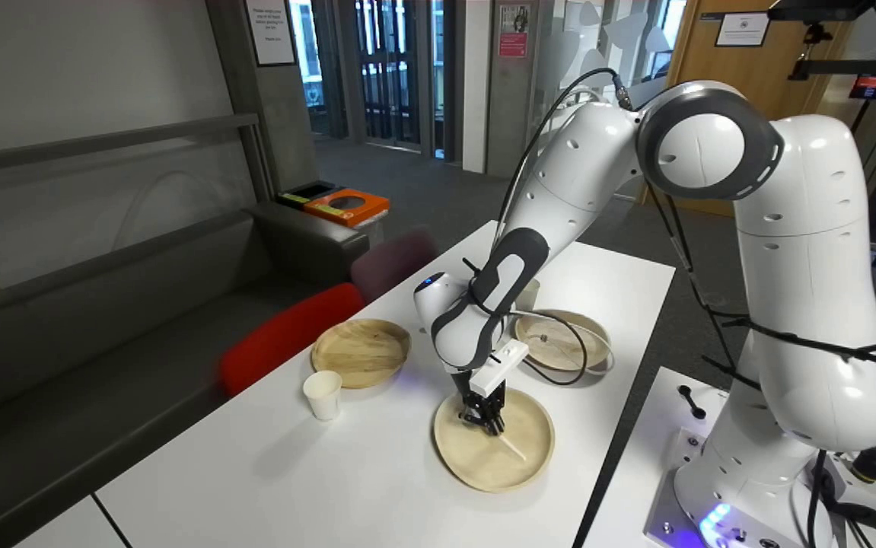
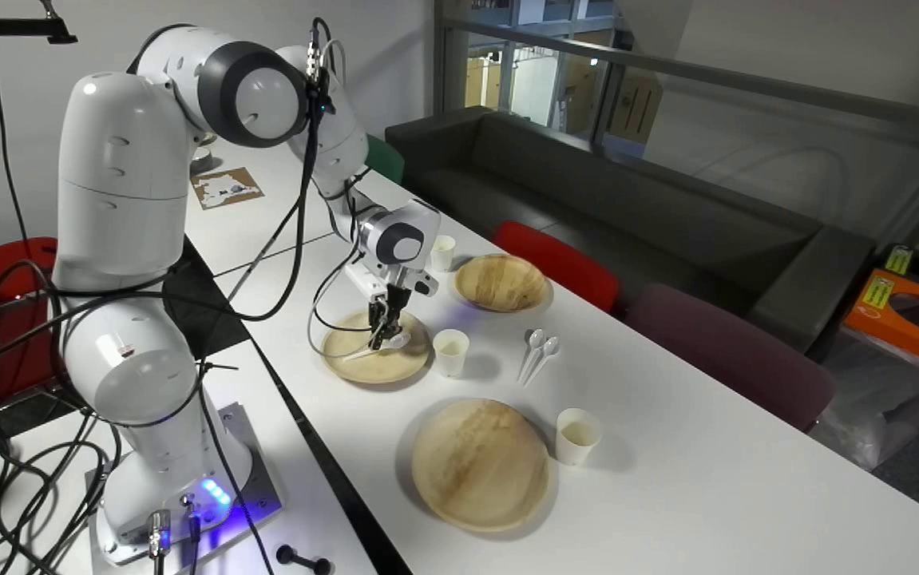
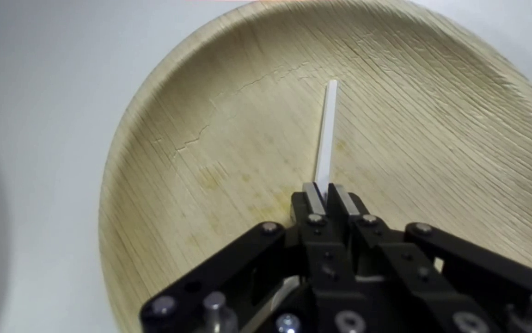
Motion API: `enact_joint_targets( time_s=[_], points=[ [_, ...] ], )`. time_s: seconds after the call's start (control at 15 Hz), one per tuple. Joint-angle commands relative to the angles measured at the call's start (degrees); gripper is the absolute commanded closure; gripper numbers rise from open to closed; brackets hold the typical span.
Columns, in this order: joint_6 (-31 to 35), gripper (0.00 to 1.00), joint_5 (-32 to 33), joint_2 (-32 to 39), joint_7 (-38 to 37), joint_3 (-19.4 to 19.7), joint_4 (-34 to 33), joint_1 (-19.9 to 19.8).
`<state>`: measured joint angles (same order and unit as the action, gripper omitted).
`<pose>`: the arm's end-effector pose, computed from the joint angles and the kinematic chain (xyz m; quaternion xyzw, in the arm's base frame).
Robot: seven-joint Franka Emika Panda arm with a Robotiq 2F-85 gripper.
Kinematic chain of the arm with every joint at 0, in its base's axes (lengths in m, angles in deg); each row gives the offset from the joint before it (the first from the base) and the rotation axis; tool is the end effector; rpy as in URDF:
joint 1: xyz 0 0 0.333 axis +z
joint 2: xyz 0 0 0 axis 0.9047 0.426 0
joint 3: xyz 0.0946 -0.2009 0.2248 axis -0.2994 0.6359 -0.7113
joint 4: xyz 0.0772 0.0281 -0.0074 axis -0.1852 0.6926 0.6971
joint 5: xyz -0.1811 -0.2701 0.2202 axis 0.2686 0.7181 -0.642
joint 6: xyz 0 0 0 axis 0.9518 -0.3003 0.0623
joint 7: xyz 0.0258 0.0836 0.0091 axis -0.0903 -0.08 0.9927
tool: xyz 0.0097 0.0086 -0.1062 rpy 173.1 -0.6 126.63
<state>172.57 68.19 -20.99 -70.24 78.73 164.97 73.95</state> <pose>0.4573 0.1100 0.1415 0.9724 -0.0398 -0.2274 0.0347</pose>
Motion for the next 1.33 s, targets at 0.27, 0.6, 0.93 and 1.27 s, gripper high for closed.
enact_joint_targets(
  time_s=[0.27,0.6,0.93,1.27],
  points=[
    [1.47,1.00,1.64,-0.45,-2.00,0.97,0.86,1.01],
    [1.49,0.51,1.84,-0.53,-2.01,1.01,0.93,1.02],
    [1.57,0.15,2.28,-0.54,-2.04,1.05,1.00,1.03],
    [1.40,0.00,2.57,-0.13,-2.03,1.16,0.58,0.89]
  ],
)
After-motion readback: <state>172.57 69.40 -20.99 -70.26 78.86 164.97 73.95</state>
